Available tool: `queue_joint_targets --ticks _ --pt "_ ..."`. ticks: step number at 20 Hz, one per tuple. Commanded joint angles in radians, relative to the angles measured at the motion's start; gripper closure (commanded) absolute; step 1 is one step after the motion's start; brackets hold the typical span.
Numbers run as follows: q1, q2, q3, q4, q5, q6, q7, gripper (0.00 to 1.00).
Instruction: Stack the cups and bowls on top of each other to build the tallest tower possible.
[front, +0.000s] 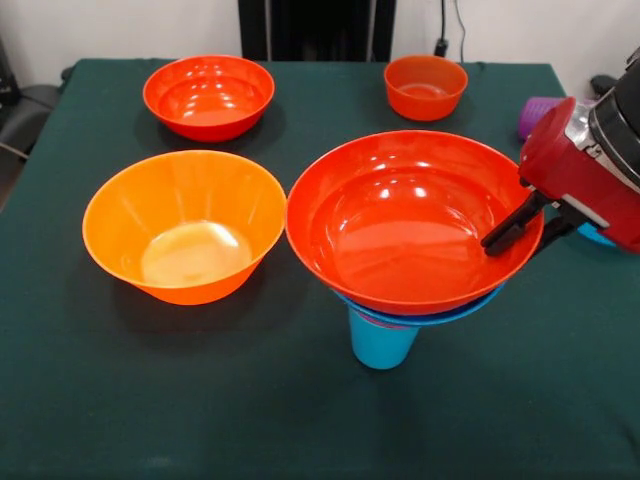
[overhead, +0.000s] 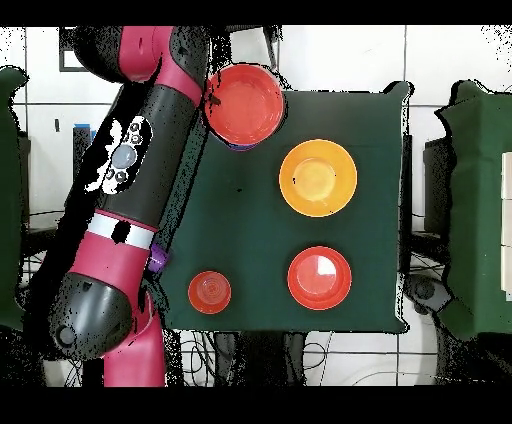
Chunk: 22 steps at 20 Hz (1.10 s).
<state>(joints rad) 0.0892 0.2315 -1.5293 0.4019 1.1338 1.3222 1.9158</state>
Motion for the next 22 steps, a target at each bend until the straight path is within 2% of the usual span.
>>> queue_joint_targets --ticks 1,5,10,22 --pt "-0.009 -0.032 0.106 0.029 -0.08 -0.045 0.144 1.0" --pt "-0.003 -0.043 0.138 0.06 -0.114 -0.079 0.1 1.0" --pt "-0.01 -0.046 0.151 0.055 -0.134 -0.094 0.079 1.0" --pt "-0.01 -0.043 0.164 0.024 -0.15 -0.083 0.122 1.0"
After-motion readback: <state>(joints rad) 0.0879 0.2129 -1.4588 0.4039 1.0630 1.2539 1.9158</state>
